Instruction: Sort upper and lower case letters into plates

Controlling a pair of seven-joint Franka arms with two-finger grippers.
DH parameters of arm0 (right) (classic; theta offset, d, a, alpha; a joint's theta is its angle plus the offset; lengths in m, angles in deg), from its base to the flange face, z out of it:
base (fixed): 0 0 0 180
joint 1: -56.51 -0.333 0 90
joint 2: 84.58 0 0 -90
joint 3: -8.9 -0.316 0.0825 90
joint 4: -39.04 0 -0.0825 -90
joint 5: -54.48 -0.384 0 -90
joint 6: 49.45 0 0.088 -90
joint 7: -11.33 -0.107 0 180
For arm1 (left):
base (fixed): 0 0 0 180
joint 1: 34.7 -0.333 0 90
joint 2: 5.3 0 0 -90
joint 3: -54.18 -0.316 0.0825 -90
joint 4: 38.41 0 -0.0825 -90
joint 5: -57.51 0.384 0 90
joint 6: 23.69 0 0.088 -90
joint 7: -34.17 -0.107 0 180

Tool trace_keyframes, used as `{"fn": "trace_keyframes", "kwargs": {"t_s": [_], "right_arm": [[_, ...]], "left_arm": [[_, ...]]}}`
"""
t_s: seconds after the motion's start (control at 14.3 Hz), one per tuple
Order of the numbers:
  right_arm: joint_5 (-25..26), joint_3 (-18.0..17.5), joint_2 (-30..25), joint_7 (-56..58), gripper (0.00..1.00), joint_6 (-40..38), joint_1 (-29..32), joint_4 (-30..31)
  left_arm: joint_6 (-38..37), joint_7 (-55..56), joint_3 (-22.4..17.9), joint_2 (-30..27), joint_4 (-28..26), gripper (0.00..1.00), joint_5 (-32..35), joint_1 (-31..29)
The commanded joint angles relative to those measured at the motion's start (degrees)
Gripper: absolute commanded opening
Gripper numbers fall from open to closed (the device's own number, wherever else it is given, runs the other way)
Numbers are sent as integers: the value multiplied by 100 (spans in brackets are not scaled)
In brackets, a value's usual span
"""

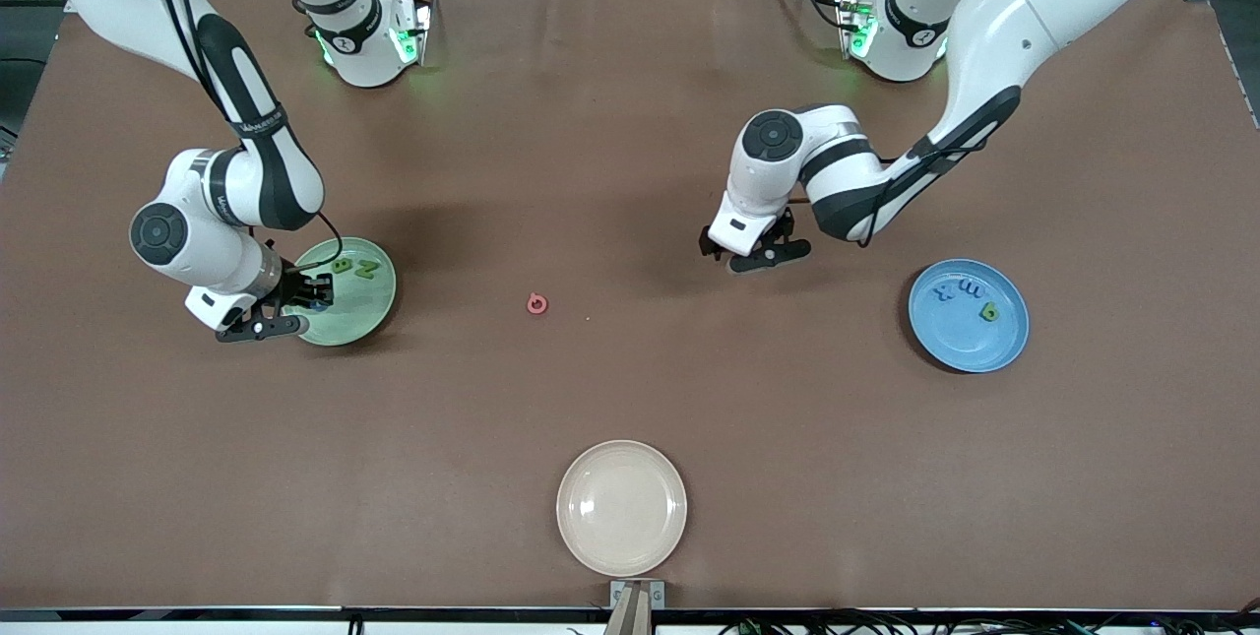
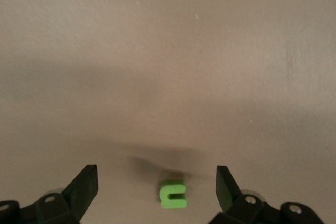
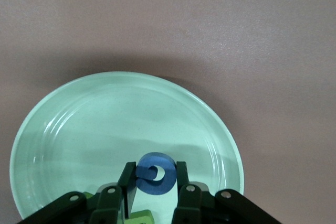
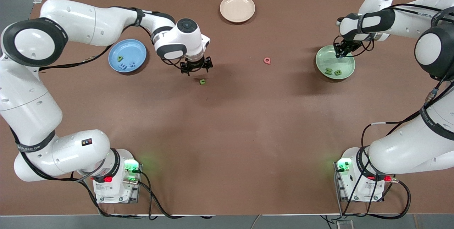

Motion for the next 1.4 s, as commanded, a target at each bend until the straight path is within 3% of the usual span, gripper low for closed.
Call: {"fn": "trace_keyframes", "kwargs": {"t_s": [0.0, 0.21, 0.28, 0.35, 0.42, 0.49, 0.7, 0.98, 1.12, 1.33], "right_arm": [[52, -112, -17, 16, 2, 113, 8, 124], [44, -112, 115, 16, 7, 113, 26, 115], [44, -112, 124, 16, 14, 104, 17, 115], [44, -112, 124, 25, 37, 96, 26, 98], [44, -112, 116, 16, 84, 52, 26, 80], [44, -120, 98, -19, 100, 8, 17, 72], [-61, -155, -156, -237, 100, -806, -44, -243], [-79, -156, -315, -1650, 100, -1986, -693, -1061], [-105, -156, -263, -2441, 100, -1909, -1158, -1150], [-413, -147, -88, -3294, 100, -1400, -1809, -1238]], "left_arm": [[80, 66, -19, 145, 75, 95, -64, 67], [80, 136, -19, 347, 75, 85, -64, 85], [80, 145, -28, 347, 57, 80, -72, 111], [72, 145, -28, 356, 31, 74, -81, 146], [71, 145, -28, 356, 31, 68, -90, 155], [71, 145, -54, 356, 31, 60, -90, 164], [71, 180, -168, 347, 74, 43, -90, 322], [71, 180, -274, 339, 92, 25, -81, 401], [71, 189, -274, 304, 127, 17, -90, 384], [19, 233, -239, 190, 250, 15, -90, 279]]}}
